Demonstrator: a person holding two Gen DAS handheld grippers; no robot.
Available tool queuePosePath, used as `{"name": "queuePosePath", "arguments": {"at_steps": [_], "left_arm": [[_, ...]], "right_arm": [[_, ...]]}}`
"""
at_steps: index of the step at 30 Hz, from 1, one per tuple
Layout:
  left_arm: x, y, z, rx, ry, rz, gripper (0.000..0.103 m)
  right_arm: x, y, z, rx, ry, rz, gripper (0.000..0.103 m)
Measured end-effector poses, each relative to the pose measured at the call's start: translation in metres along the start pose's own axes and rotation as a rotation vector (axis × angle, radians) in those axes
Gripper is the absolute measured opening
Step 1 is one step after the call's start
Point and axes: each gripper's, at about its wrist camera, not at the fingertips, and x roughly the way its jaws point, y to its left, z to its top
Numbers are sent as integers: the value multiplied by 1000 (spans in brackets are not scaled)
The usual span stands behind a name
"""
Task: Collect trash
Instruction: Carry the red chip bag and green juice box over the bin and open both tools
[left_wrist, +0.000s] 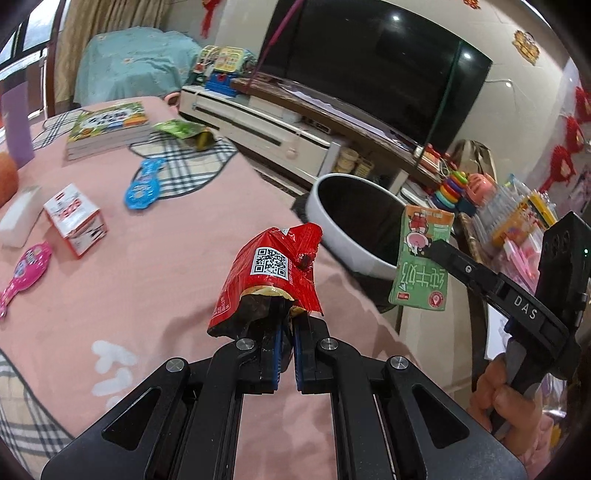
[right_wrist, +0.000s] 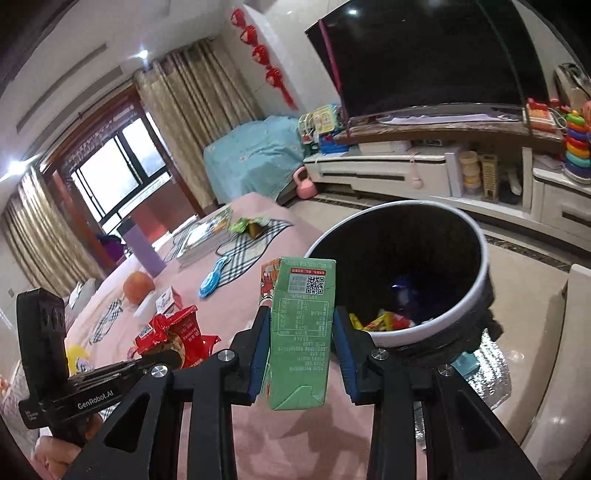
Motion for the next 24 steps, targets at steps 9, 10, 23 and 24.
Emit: {"name": "queuePosePath", "arguments": {"at_steps": [9, 10, 23, 24], "left_arm": [[12, -32, 14, 56, 6, -24, 4], [13, -35, 17, 59, 6, -28, 4], [31, -68, 37, 117, 8, -46, 4], [32, -71, 38, 121, 9, -46, 4]], "right_arm": [[-13, -24, 7, 36, -43, -30, 34], [-13, -27, 8, 39, -46, -35, 34], [-20, -50, 21, 56, -73, -69, 34], [-20, -51, 21, 56, -75, -72, 34]]}}
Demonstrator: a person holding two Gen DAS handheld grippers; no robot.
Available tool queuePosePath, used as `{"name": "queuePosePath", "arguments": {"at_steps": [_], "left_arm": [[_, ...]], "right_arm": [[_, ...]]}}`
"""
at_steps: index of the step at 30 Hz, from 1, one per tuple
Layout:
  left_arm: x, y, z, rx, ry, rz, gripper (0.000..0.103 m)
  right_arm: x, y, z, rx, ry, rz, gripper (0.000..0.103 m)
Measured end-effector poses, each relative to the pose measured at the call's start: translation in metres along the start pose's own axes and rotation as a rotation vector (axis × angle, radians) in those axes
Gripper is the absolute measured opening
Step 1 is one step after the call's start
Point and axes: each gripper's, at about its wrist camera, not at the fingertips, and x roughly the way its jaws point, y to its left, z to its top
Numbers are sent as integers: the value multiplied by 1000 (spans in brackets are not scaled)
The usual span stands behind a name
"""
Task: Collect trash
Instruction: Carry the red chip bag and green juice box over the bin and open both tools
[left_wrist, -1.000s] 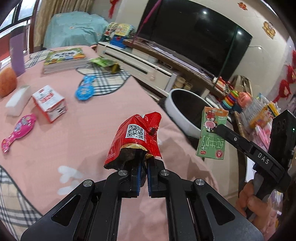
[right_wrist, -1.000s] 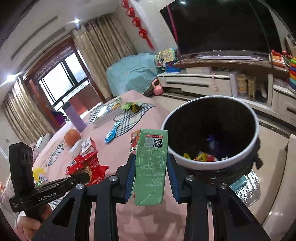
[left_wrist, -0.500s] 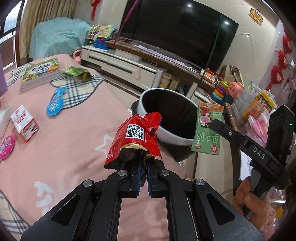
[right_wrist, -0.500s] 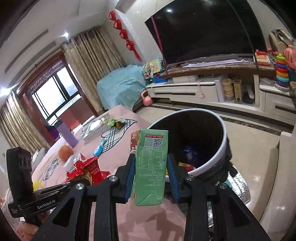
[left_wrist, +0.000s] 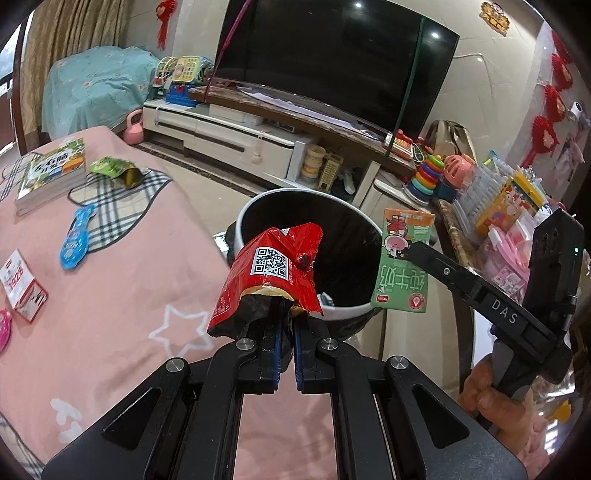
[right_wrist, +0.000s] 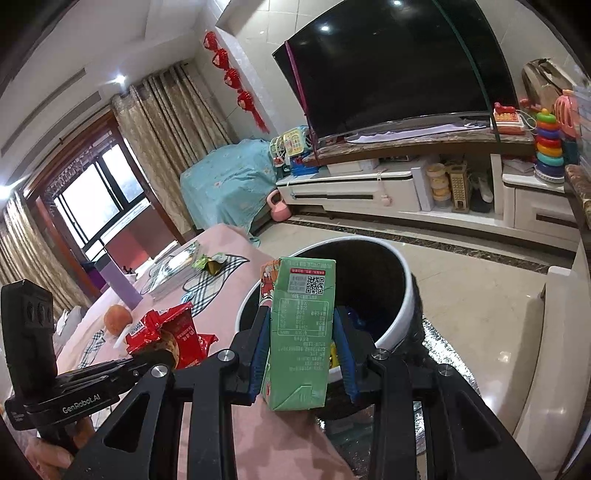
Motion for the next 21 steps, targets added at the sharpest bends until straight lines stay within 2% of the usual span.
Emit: {"name": "queuePosePath", "arguments": {"at_steps": [21], "left_arm": [[47, -22, 24, 27, 62, -33, 4]], "right_arm": [[17, -17, 19, -4, 9, -47, 34]]}}
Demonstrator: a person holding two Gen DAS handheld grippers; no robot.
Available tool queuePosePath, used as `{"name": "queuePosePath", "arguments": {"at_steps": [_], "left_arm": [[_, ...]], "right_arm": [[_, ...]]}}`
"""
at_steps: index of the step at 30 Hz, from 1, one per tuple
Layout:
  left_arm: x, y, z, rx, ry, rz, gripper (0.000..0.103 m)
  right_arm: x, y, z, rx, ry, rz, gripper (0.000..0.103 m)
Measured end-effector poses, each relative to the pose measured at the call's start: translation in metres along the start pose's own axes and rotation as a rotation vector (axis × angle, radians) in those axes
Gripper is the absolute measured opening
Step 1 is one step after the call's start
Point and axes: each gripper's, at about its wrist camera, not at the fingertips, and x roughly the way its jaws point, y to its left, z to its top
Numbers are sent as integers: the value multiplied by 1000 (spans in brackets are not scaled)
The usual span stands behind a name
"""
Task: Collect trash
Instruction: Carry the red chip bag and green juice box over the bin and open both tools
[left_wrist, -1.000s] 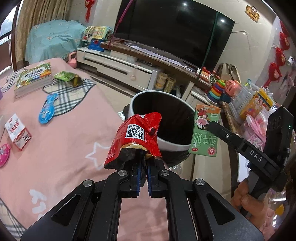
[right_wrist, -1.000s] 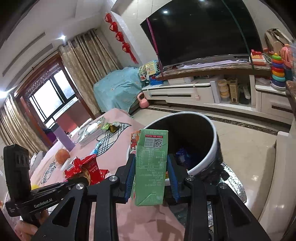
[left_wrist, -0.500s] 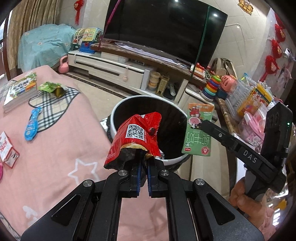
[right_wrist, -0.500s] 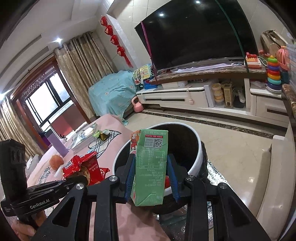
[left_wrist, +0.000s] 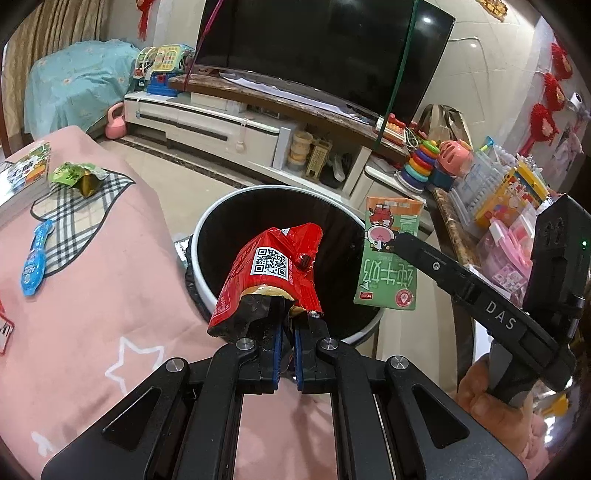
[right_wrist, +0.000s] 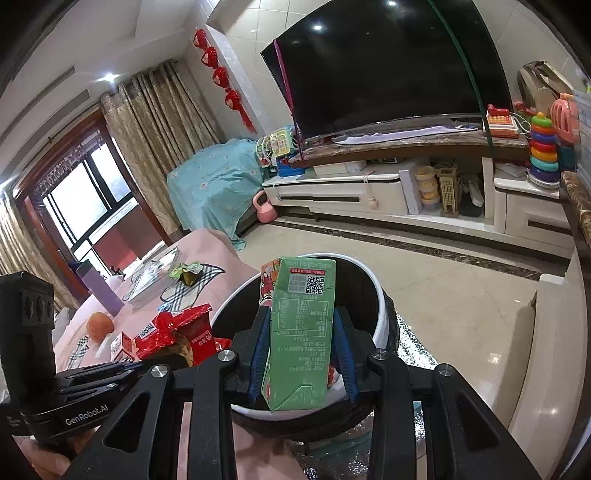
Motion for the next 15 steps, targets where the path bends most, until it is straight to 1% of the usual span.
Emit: {"name": "queuePosePath", "arguments": {"at_steps": [15], "left_arm": [[17, 5, 4, -17, 28, 15, 4]], "right_arm": [[20, -8, -1, 4, 45, -12, 34]]}}
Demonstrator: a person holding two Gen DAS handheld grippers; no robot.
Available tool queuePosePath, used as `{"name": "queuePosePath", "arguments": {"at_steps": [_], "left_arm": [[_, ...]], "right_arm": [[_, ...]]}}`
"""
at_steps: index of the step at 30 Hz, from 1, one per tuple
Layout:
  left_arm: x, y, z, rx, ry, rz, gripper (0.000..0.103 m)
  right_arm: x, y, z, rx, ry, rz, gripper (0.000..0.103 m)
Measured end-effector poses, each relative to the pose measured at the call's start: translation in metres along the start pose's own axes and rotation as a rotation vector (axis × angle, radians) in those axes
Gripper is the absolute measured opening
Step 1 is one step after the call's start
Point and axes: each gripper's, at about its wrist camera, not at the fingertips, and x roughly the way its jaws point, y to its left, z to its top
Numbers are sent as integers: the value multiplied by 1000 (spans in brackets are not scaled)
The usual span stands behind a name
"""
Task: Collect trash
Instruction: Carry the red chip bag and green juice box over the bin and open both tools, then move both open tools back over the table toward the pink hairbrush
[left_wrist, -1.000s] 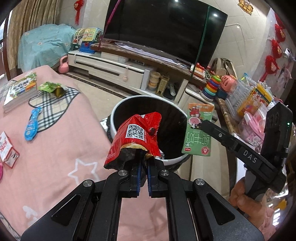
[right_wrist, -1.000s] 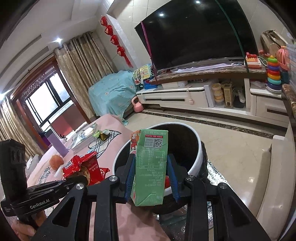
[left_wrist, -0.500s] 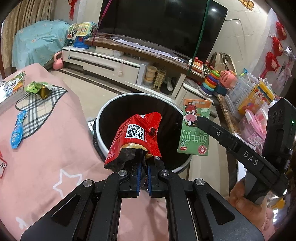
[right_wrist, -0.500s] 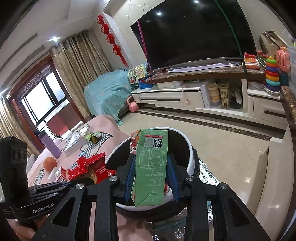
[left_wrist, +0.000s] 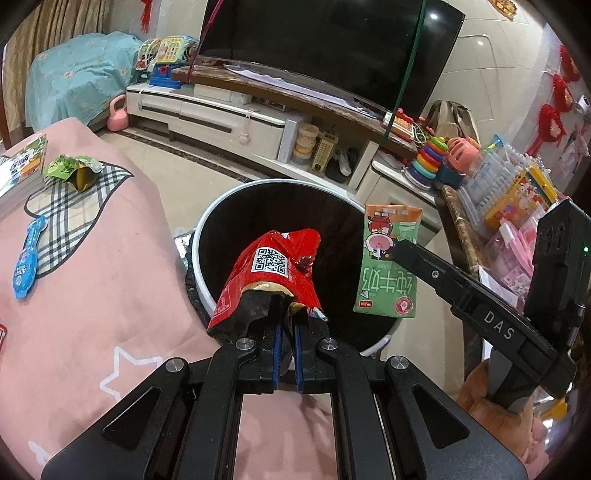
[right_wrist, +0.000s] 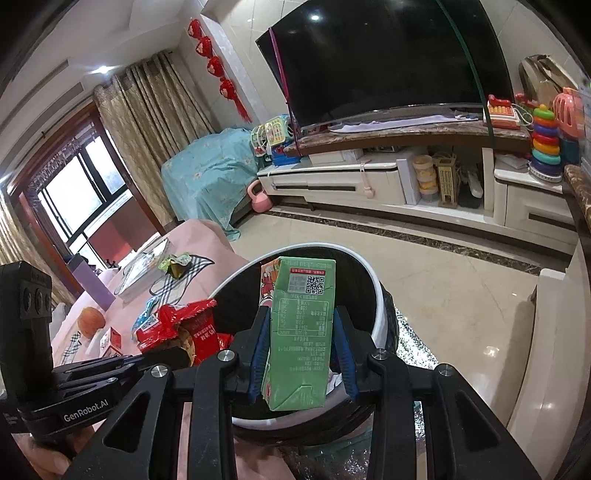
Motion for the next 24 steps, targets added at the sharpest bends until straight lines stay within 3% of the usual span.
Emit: {"name": "queuePosePath", "arguments": {"at_steps": [4, 6, 8, 12, 16, 19, 24], "left_arm": [[2, 1, 2, 0, -1, 7, 6], [3, 1, 2, -1, -1, 12, 14], [1, 1, 3, -1, -11, 19, 31], [-3, 4, 2, -4, -23, 34, 40], [-9, 15, -5, -32, -35, 51, 54], [-14, 25, -12, -57, -34, 57, 55], [-27, 44, -29, -102, -46, 86, 64]], "right_arm": [[3, -3, 1, 5, 8, 5, 34], [3, -3, 2, 8, 10, 6, 34], [5, -5, 3, 15, 16, 14, 37], [7, -10, 5, 42, 23, 34, 40], [6, -9, 4, 51, 25, 44, 49], [5, -5, 2, 48, 28, 52, 59], [-1, 9, -5, 38, 16, 84, 84]]}}
